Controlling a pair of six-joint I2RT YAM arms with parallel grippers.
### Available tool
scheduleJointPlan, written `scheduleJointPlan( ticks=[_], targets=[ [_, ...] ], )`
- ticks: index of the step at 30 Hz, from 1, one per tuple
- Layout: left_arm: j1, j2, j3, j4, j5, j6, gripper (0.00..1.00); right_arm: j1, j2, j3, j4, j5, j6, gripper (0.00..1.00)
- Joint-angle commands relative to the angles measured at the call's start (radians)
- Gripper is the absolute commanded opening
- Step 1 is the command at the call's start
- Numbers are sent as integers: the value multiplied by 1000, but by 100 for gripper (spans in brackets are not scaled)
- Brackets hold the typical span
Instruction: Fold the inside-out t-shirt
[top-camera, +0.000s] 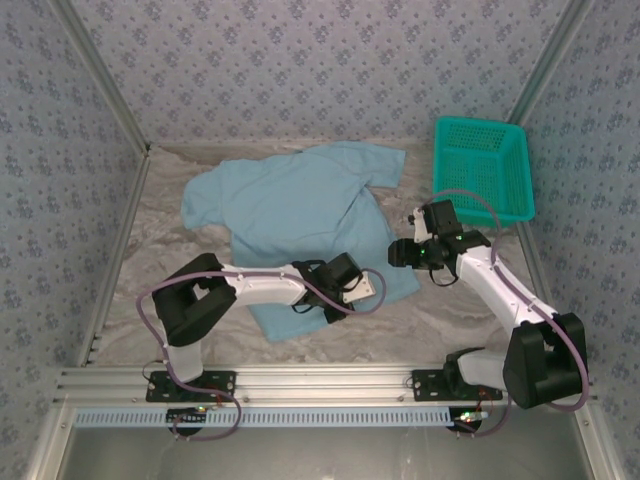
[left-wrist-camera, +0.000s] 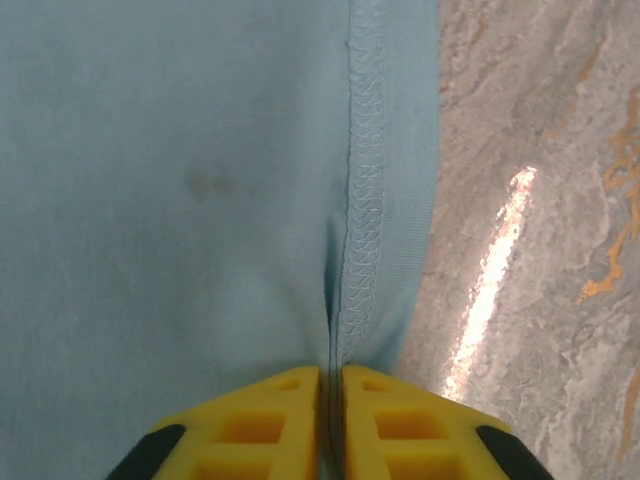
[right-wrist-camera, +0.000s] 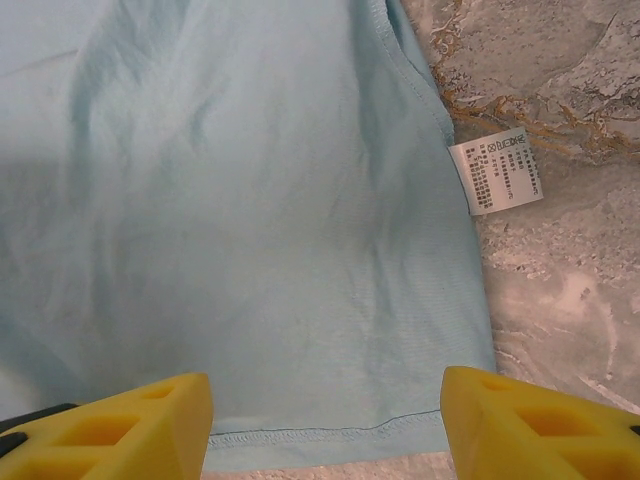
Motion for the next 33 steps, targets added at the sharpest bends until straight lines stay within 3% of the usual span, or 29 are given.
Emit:
scheduleJointPlan(
  ticks=[1, 4, 13, 22, 28, 33],
  targets=[
    [10, 1, 0, -36, 16, -8, 5, -1, 0, -2, -26, 12, 10, 64],
    [43, -48, -11, -4, 78, -58, 0, 3, -15, -2, -26, 13, 13, 64],
    [178, -172, -58, 68, 298, -231, 0, 87, -102, -48, -63, 5, 42, 64],
    [320, -211, -62, 91, 434, -339, 0, 237, -144, -110, 44, -153, 3, 61],
    [399, -207, -76, 151, 550, -428, 0, 320, -88, -174, 231, -207, 76, 53],
    [430, -173, -61, 151, 598, -485, 0, 378, 31, -201, 429, -153, 153, 49]
  ],
)
